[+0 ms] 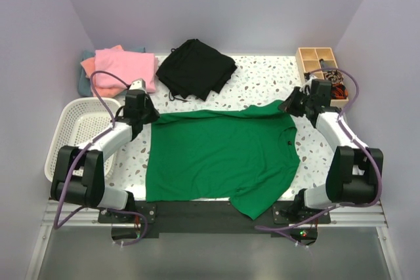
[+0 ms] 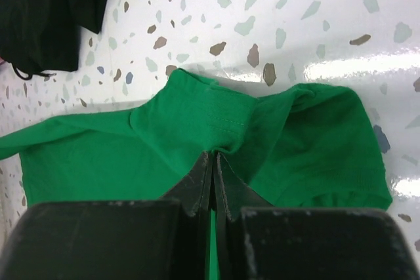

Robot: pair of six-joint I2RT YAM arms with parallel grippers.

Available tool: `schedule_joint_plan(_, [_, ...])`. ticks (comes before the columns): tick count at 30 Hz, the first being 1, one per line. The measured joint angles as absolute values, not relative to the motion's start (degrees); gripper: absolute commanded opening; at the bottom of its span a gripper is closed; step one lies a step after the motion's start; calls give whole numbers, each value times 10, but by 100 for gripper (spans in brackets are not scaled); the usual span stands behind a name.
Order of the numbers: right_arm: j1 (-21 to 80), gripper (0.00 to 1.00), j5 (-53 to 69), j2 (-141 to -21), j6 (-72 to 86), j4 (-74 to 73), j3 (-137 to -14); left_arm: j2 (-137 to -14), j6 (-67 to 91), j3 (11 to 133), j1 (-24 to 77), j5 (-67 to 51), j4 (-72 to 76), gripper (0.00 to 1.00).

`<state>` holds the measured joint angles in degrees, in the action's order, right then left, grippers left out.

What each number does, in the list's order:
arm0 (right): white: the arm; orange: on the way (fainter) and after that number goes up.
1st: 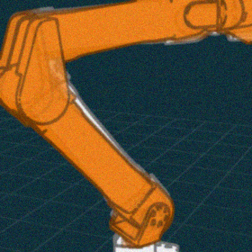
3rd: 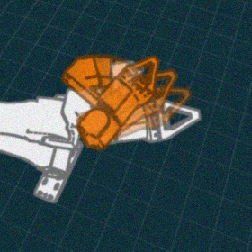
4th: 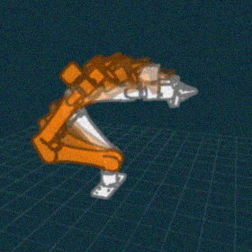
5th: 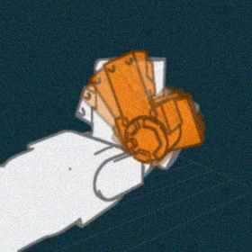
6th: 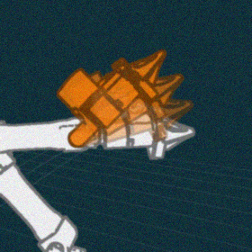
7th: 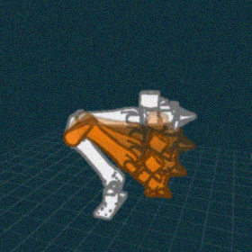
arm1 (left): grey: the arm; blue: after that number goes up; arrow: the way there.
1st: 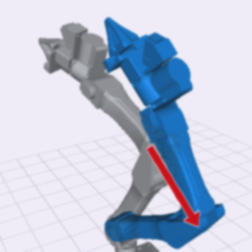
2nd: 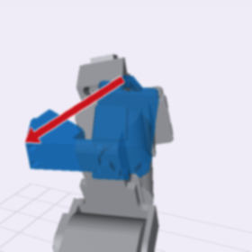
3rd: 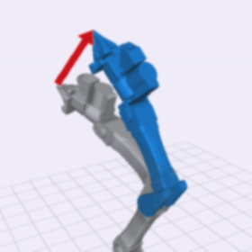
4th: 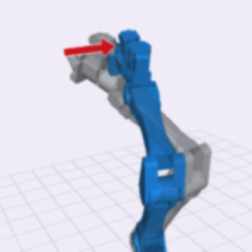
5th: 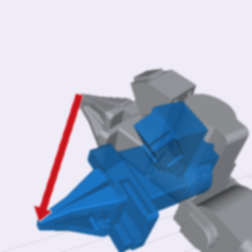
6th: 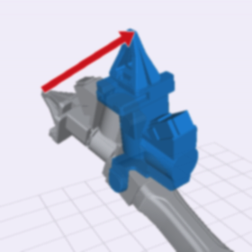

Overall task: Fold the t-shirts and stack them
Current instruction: Fold the flattened tshirt in 1/3 of the way

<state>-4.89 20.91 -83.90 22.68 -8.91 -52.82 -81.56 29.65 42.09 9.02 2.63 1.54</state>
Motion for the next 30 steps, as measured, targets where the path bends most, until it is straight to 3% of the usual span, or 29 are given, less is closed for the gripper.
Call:
schedule_joint_plan(25, [-49,0,92,-632,229,-297,-409,-745,326,357,117,52,-126,1])
schedule_joint_plan(26, [-49,3,87,-629,229,-300,-409,-743,326,355,117,53,-129,4])
schedule_joint_plan(27, [-49,23,85,-628,229,-302,-408,-742,326,354,118,53,-130,6])
schedule_joint_plan(28, [-49,32,85,-630,229,-305,-408,-742,326,353,118,53,-131,18])
schedule_joint_plan(30, [-49,46,85,-639,229,-312,-407,-745,326,353,118,52,-132,31])
